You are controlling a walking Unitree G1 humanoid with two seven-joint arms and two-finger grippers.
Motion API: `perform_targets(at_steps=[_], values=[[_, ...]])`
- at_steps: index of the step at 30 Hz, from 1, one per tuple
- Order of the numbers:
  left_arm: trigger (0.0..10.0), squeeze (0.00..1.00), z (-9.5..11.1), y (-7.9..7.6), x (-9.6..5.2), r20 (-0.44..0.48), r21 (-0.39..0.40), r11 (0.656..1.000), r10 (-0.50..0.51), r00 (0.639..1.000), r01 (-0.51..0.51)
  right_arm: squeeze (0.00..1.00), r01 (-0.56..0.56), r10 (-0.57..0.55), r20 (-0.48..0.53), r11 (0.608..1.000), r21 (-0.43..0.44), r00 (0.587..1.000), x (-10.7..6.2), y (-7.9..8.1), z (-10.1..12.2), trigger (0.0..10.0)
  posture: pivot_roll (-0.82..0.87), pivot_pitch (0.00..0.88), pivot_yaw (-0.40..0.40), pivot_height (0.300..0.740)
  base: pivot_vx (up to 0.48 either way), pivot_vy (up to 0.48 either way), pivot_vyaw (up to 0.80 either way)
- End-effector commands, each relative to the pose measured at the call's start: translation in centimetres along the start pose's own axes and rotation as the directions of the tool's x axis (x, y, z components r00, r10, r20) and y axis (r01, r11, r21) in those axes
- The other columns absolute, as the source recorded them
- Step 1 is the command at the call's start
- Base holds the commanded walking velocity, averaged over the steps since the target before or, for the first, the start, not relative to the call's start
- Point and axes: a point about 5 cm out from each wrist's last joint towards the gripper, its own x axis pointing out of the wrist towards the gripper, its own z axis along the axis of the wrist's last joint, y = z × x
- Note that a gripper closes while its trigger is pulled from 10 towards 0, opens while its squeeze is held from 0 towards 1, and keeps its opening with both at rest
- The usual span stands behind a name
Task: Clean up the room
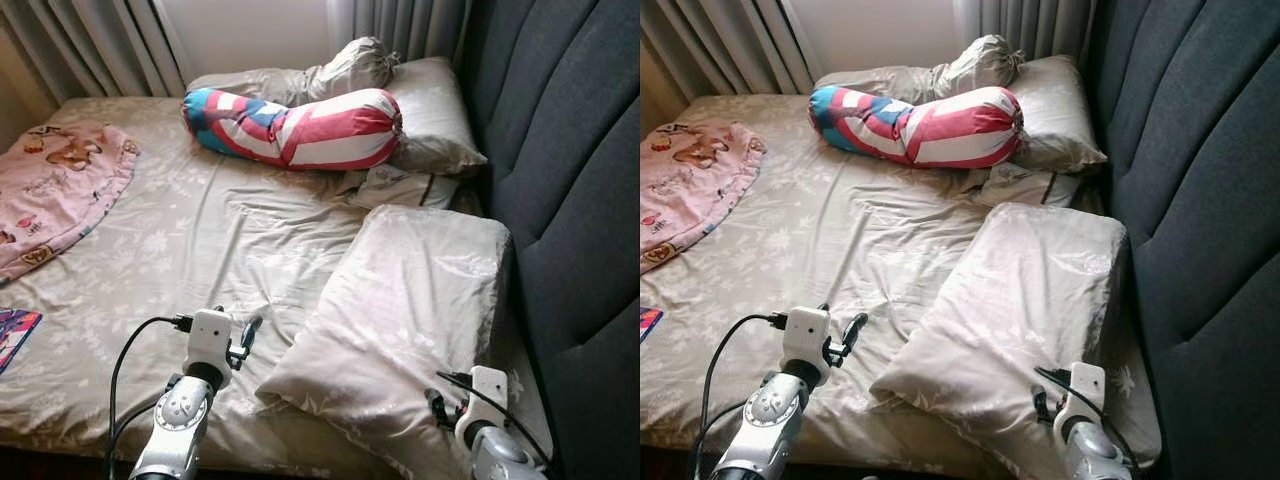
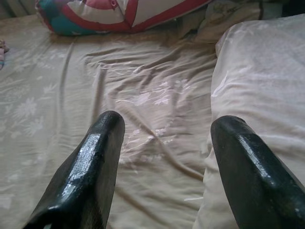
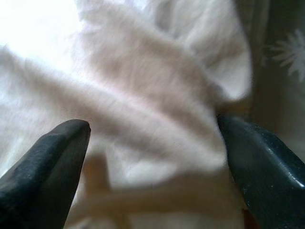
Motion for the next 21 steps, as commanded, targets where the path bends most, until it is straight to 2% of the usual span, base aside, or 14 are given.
perform_targets(at_steps=[1,6,10,14,16,21], values=[[10.0,0.00,-0.2,0.4,-0.4,-0.013,0.016,1.000,-0.001,1.000,0.001,0.00,0.008,-0.008,-0.049,1.000,-0.001,0.999,-0.2,0.2,-1.2,10.0,-0.04,0.112,0.059,0.691,0.000,0.000,0.00],[10.0,0.00,-0.4,0.7,-1.1,-0.021,0.023,1.000,-0.001,1.000,0.001,0.00,0.110,-0.109,-0.051,0.994,0.012,0.993,-0.3,-0.6,-1.4,10.0,-0.03,0.133,0.071,0.691,0.000,0.000,0.00],[10.0,0.00,-0.5,0.7,-1.4,-0.027,0.025,1.000,-0.005,1.000,0.005,0.00,0.124,-0.122,-0.060,0.992,0.026,0.991,-0.4,-0.9,-1.7,10.0,-0.03,0.142,0.075,0.691,0.000,0.000,0.00],[10.0,0.00,-0.6,0.6,-1.7,-0.033,0.029,0.999,-0.013,0.999,0.014,0.00,0.129,-0.124,-0.104,0.991,0.042,0.987,-0.6,-0.9,-2.7,10.0,-0.03,0.154,0.078,0.691,0.000,0.000,0.00],[10.0,0.00,-0.6,0.7,-2.1,-0.034,0.032,0.999,-0.014,0.999,0.015,0.00,0.137,-0.125,-0.135,0.987,0.083,0.983,-0.7,-0.8,-3.5,10.0,-0.02,0.166,0.081,0.691,0.000,0.000,0.00],[10.0,0.00,-0.8,0.8,-3.3,-0.050,0.038,0.999,-0.019,0.999,0.021,0.00,0.120,-0.101,-0.212,0.990,0.076,0.972,-1.4,-0.2,-5.9,10.0,-0.01,0.195,0.090,0.691,0.000,0.000,0.00]])
